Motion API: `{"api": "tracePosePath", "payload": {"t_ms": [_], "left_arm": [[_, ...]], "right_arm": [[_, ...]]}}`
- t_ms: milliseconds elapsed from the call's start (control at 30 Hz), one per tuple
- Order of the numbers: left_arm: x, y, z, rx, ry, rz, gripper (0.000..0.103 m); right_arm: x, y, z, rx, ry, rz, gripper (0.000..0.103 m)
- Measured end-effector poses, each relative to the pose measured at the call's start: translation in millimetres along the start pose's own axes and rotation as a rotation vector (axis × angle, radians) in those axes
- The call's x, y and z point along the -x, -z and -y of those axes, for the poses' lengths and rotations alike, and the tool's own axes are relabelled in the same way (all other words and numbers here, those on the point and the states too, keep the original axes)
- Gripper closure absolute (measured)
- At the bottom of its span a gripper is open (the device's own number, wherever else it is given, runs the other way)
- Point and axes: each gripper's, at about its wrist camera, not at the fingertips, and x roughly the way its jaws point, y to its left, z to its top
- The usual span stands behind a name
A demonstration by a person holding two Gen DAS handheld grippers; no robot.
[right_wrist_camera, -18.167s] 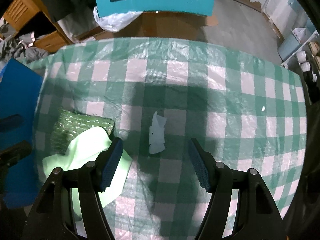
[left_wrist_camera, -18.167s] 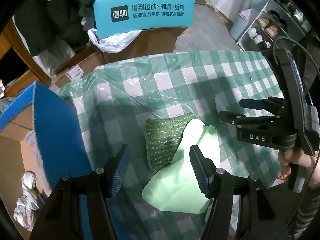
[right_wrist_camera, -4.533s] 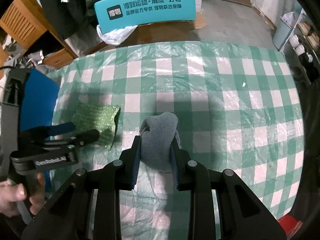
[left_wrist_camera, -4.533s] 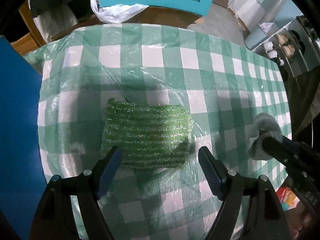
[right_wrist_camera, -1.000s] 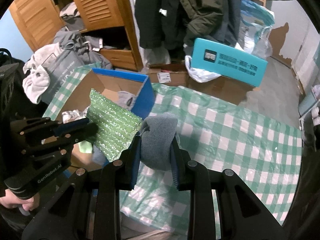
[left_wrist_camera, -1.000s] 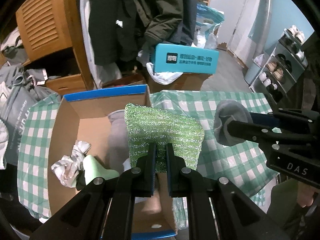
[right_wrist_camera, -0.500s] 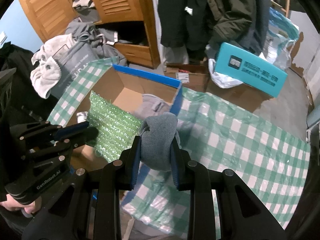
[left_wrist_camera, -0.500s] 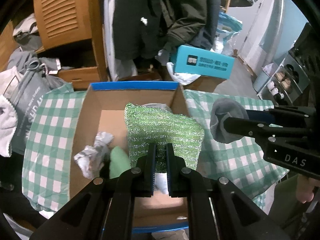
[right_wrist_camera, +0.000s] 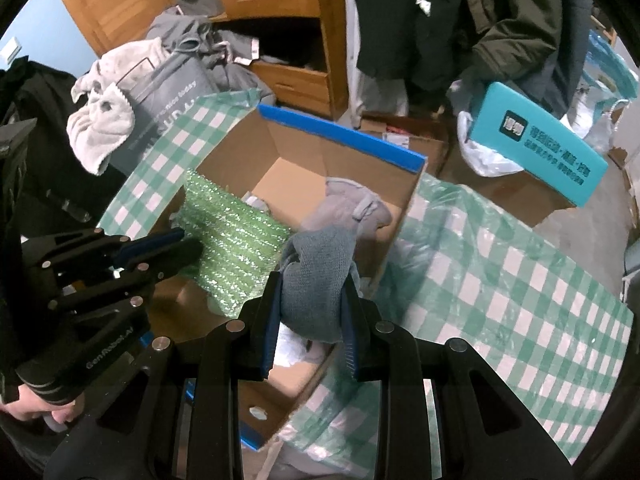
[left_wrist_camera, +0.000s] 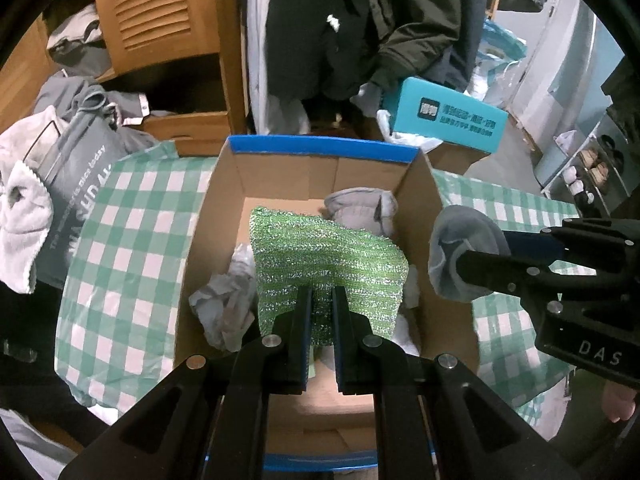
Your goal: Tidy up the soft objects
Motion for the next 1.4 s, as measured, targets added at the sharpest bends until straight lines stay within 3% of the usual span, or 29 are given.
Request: {"api": "tracePosePath", "payload": {"t_ms": [300,400,467,533,633,767,933,1133,1233,1400], "left_arm": [[-9.4,5.5,-14.9,0.050,-0.017,-0.046,0.088],[-8.0,5.6,-12.4,0.039,-0.060,-0.049,0.086],[-5.1,6.8,-9.5,0.030,-0.082,-0.043,0.074],[-0.7,9.0,-7.9,0.029,-0.069,-0.031,0.063],[5.9,10.5,-6.8,0.026,-0.058,-0.019,0.060],[20.0,10.4,-4.8,0.026,-0.057,0.015,0.044],[42.1,9.9,-1.2,0.033,-0.091,0.087,0.026],[60.1,11.3,4.9,0.039,-0.032,0.122,0.022],[67.7,13.3,11.2,0.032,-0.026,0.147,0.013],[73.6,14.9,22.3,0.013,-0.020,0.170,0.013]], "right_arm": [[-13.5,-4.1,-8.1,0.043,-0.011,-0.019,0.072],[-13.2,-4.8,-9.1,0.042,-0.005,-0.017,0.069],[-11.0,-5.2,-10.2,0.043,0.001,-0.012,0.068],[-6.8,-5.0,-10.6,0.050,0.000,-0.004,0.055],[0.1,-4.3,-11.4,0.058,0.010,0.018,0.052],[10.5,-3.2,-11.7,0.061,0.032,0.039,0.051],[33.5,1.9,-13.7,0.060,0.041,0.097,0.038],[60.4,8.7,-11.4,0.042,0.049,0.165,0.033],[71.1,14.2,-6.0,0.030,0.056,0.186,0.033],[84.3,26.9,6.6,0.010,0.100,0.222,0.032]]}}
